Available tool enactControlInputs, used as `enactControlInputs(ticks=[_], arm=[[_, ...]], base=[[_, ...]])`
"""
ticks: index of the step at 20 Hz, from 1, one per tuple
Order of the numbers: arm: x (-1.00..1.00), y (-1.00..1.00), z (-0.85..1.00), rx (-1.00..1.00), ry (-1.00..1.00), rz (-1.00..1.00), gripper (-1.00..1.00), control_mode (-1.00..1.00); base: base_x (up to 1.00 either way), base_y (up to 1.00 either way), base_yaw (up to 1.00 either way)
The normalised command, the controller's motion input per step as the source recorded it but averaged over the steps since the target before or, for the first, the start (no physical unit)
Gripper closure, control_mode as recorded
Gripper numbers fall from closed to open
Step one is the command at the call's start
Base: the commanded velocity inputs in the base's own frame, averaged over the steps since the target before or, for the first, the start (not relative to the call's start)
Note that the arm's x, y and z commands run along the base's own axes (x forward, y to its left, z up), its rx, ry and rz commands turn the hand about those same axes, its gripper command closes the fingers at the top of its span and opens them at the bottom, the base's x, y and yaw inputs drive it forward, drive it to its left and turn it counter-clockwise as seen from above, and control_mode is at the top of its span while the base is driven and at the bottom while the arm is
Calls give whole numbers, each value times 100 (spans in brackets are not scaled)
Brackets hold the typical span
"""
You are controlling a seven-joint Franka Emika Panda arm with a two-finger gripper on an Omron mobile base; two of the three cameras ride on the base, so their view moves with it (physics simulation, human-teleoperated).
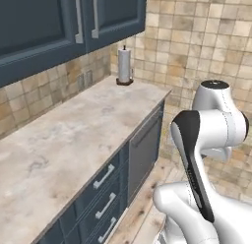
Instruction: Store the kebab skewer in the freezer for long-term storage. Close the freezer door after placing the cooked food.
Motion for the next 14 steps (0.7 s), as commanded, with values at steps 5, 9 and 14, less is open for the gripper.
enactControlInputs(ticks=[5, 9, 14], arm=[[0, 0, 0, 0, 0, 0, 100, 100], [0, 0, 0, 0, 0, 0, 100, 100], [0, 0, 0, 0, 0, 0, 100, 100]], base=[[-29, -17, -79], [-6, -19, -85], [0, -23, -89]])
